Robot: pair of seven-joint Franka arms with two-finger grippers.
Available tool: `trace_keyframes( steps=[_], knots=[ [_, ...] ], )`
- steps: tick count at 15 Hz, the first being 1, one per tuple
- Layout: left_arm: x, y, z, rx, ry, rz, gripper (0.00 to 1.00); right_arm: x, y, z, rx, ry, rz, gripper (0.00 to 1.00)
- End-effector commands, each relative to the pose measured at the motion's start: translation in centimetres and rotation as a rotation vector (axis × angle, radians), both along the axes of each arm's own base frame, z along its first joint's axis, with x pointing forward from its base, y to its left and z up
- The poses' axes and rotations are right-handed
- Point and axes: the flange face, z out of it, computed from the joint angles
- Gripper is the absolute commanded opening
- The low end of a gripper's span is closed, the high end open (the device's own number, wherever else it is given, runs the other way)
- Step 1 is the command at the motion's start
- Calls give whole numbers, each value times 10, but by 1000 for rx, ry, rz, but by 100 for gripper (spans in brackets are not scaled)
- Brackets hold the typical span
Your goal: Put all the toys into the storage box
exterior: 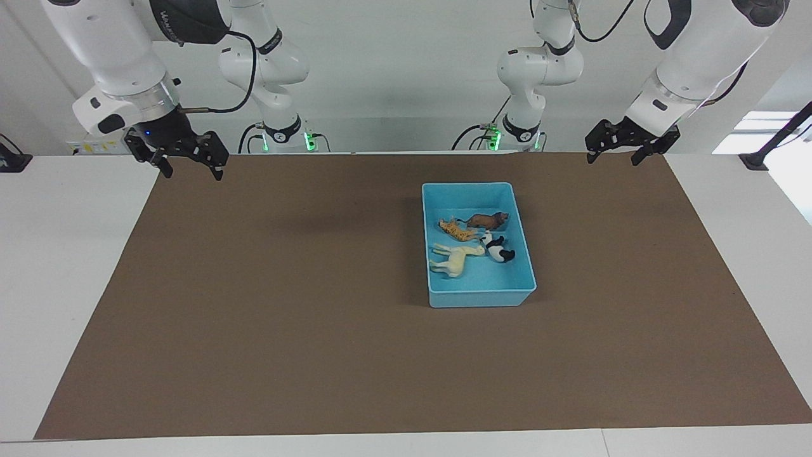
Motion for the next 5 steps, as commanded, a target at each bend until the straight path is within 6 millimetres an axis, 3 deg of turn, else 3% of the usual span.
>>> trace_keyframes(
  steps=[1, 5],
  knots=[
    [-6, -4, 4, -3, -7, -1, 100, -3, -7, 12, 16, -25, 16, 100],
    [-7, 3, 5, -4, -7, 11, 100, -4, -9, 12, 17, -25, 11, 100]
  ],
)
